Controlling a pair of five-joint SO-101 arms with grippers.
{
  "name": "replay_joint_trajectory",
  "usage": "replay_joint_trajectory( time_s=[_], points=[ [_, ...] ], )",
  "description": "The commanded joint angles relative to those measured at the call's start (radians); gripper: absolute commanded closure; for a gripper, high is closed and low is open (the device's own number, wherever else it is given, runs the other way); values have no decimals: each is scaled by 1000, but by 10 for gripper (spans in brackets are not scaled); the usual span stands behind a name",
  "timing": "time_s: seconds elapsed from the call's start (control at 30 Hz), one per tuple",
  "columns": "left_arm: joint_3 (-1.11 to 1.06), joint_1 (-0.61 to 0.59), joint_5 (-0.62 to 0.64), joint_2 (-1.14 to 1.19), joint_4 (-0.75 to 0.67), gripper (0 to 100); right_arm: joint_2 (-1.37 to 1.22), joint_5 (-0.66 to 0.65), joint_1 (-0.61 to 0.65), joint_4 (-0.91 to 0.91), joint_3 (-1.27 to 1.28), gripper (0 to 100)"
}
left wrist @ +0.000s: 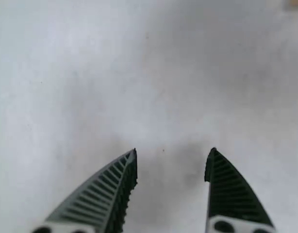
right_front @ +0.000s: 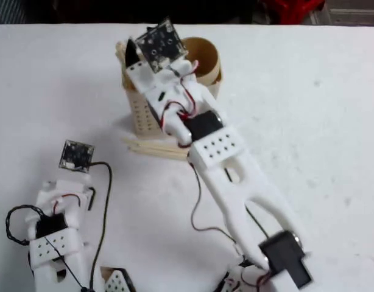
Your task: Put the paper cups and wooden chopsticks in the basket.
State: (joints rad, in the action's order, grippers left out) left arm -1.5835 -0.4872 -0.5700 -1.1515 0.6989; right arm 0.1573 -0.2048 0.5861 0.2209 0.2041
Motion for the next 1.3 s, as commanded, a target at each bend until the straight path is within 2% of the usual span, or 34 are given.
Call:
replay_joint_trajectory(
  time_s=[0.0, 0.23, 0.33, 0.43, 0.63, 0.87, 1.27],
  points=[
    [5, 13, -12, -15, -12, 763, 206, 8, -10, 150, 54, 841],
    [5, 13, -12, -15, -12, 763, 564, -5, -33, 702, 282, 837],
    [5, 13, -12, -15, -12, 763, 697, -153, -44, 875, 382, 836],
    [5, 13, -12, -15, -12, 763, 774, -321, -50, 917, 514, 836],
    [5, 13, -12, -15, -12, 763, 728, -476, -128, 783, 755, 837],
    [5, 13, -12, -15, -12, 763, 483, -591, -194, 607, 773, 837],
    [5, 13, -12, -15, -12, 763, 147, -609, -223, 203, 772, 839]
  ],
)
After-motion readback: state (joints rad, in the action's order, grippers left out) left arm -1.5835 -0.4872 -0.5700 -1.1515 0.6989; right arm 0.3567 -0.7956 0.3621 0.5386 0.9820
